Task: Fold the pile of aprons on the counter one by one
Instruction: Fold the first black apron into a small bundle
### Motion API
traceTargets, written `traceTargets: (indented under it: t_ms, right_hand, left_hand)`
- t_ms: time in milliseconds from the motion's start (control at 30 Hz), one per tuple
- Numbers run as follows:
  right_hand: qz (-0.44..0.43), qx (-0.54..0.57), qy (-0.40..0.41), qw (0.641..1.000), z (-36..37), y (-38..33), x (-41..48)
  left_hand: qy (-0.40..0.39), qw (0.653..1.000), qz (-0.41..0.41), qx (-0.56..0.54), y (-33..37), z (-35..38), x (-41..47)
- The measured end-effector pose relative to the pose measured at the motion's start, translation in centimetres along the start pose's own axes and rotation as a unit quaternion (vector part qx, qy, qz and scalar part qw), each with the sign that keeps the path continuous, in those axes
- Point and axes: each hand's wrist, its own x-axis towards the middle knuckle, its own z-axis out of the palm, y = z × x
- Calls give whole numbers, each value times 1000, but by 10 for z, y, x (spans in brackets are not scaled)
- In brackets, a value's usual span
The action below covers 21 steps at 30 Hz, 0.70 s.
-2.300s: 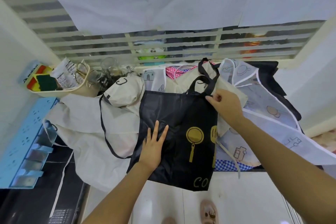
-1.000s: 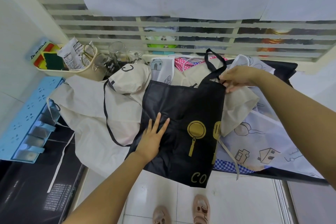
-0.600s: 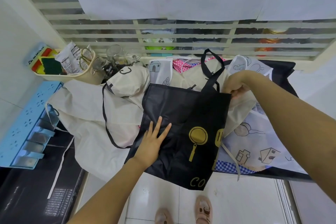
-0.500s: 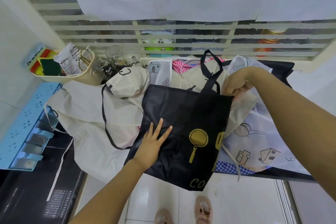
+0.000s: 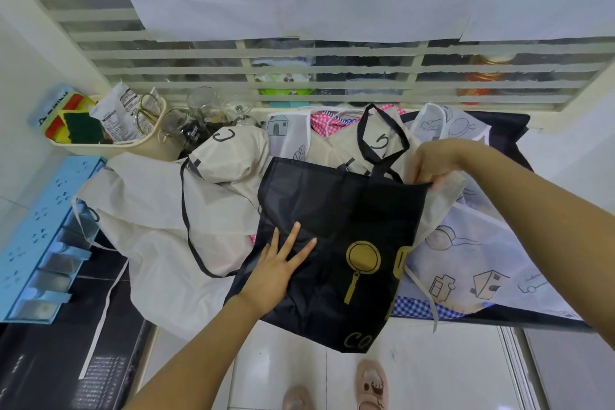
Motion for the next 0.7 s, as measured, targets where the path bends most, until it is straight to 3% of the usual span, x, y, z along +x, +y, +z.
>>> traceTargets:
  t_ms: [67, 200, 267, 533, 600, 667, 700]
  right_hand:
    - [27, -52, 64, 996, 3, 4, 8]
    - [63, 121, -88, 987, 20, 1, 4]
    - [57, 174, -100, 978, 24, 3, 8]
    - [86, 81, -232, 966, 31, -8, -17]
    - [58, 251, -214, 942, 39, 0, -18]
    - [73, 453, -166, 873, 50, 8, -13]
    - [91, 499, -140, 850, 58, 11, -9]
  left_hand:
    - [6, 1000, 2, -4, 0, 1, 1]
    - [-2, 1000, 4, 3, 0, 1, 1]
    - [7, 1000, 13, -1, -1, 1, 1]
    - [27, 999, 38, -13, 1, 3, -6]
    - [24, 999, 38, -23, 1, 3, -6]
    - [3, 999, 34, -39, 0, 3, -8]
    - [-13, 998, 26, -59, 1, 4, -9]
